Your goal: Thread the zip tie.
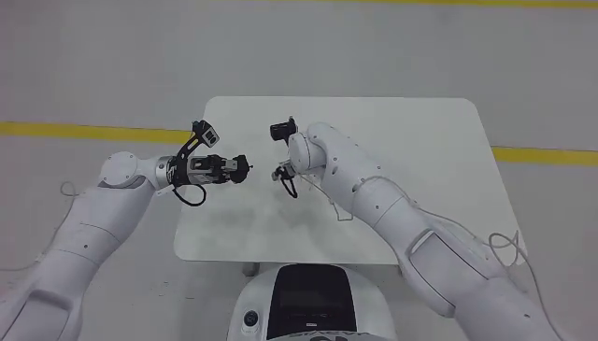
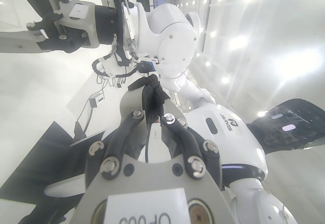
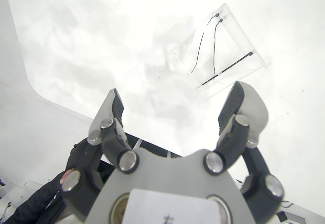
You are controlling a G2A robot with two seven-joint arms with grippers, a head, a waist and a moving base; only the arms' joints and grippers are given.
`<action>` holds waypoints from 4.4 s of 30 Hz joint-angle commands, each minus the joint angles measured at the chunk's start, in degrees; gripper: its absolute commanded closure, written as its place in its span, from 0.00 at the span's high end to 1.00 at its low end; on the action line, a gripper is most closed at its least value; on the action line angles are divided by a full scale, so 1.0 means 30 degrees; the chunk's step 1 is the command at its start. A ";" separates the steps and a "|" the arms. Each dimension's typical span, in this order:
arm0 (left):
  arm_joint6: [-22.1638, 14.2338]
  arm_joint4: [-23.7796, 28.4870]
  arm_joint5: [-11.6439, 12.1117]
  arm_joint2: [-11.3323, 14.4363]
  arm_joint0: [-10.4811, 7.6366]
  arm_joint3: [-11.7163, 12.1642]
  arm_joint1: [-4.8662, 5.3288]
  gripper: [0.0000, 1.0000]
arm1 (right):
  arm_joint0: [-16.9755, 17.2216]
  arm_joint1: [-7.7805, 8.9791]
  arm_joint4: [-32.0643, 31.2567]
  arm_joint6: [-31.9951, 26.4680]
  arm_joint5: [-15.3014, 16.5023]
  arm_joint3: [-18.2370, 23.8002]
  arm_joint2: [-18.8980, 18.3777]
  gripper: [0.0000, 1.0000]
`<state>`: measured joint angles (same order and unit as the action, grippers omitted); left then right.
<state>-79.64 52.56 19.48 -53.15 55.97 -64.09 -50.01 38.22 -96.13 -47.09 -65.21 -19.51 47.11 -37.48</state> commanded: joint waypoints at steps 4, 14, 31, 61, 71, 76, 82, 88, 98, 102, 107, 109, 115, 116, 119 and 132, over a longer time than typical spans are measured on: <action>0.0000 0.0000 0.0000 0.0000 0.0000 0.0000 0.0000 0.00 | -0.0029 -0.0015 -0.0028 -0.0056 0.0009 -0.0040 0.0023 1.00; 0.0000 0.0000 0.0000 0.0000 0.0000 0.0000 0.0000 0.00 | 0.0300 0.0018 -0.0026 0.0721 0.0009 -0.0449 -0.0564 1.00; 0.0000 0.0000 0.0000 0.0000 0.0000 0.0000 0.0000 0.00 | 0.0724 0.0082 -0.0896 0.1404 0.0009 0.0215 -0.1081 1.00; 0.0000 0.0000 0.0000 0.0000 0.0000 0.0000 0.0000 0.00 | 0.0417 -0.1161 -0.1472 0.2525 0.0009 -0.3004 -0.2021 0.11; 0.0000 0.0000 0.0000 0.0000 0.0000 0.0000 0.0000 0.00 | -0.0073 -0.1656 -0.1211 0.2983 0.0080 -0.4462 -0.1825 0.15; 0.0000 0.0000 0.0000 0.0000 0.0000 0.0000 0.0000 0.00 | -0.0304 -0.1943 -0.1162 0.3405 0.0009 -0.5269 -0.1671 0.19; 0.0000 0.0000 0.0000 0.0000 0.0000 0.0000 0.0000 0.00 | -0.0486 -0.2285 -0.1053 0.3880 0.0085 -0.6110 -0.1491 0.18; 0.0000 0.0000 0.0000 0.0000 0.0000 0.0000 0.0000 0.00 | -0.0690 -0.2681 -0.0956 0.4340 0.0179 -0.7050 -0.1278 0.18; 0.0000 0.0000 0.0000 0.0000 0.0000 0.0000 0.0000 0.00 | -0.1129 -0.3320 -0.0750 0.4419 0.0557 -0.8405 -0.1009 0.20; 0.0000 0.0000 0.0000 0.0000 0.0000 0.0000 0.0000 0.00 | -0.1310 -0.3548 -0.0681 0.4185 0.0732 -0.8913 -0.0925 0.22; 0.0000 0.0000 0.0000 0.0000 0.0000 0.0000 0.0000 0.00 | -0.1550 -0.3837 -0.0680 0.3658 0.1103 -0.9548 -0.0774 0.23; 0.0000 0.0000 0.0000 0.0000 0.0000 0.0000 0.0000 0.00 | -0.1608 -0.3928 -0.0666 0.3708 0.1138 -0.9741 -0.0753 0.22; 0.0000 0.0000 0.0000 0.0000 0.0000 0.0000 0.0000 0.00 | -0.1701 -0.4161 -0.0596 0.4474 0.1466 -1.0199 -0.0759 0.19; 0.0000 0.0000 0.0000 0.0000 0.0000 0.0000 0.0000 0.00 | -0.1705 -0.4190 -0.0610 0.4633 0.1504 -1.0243 -0.0754 0.19; 0.0000 0.0000 0.0000 0.0000 0.0000 0.0000 0.0000 0.00 | -0.1623 -0.4293 -0.0684 0.5183 0.1616 -1.0389 -0.0712 0.19; 0.0000 0.0000 0.0000 0.0000 0.0000 0.0000 0.0000 0.00 | -0.1703 -0.4677 -0.0874 0.5460 0.1862 -1.1148 -0.0617 0.19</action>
<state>-79.64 52.56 19.48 -53.15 55.97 -64.09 -50.01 33.10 -110.11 -49.66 -48.99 -14.00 13.75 -39.35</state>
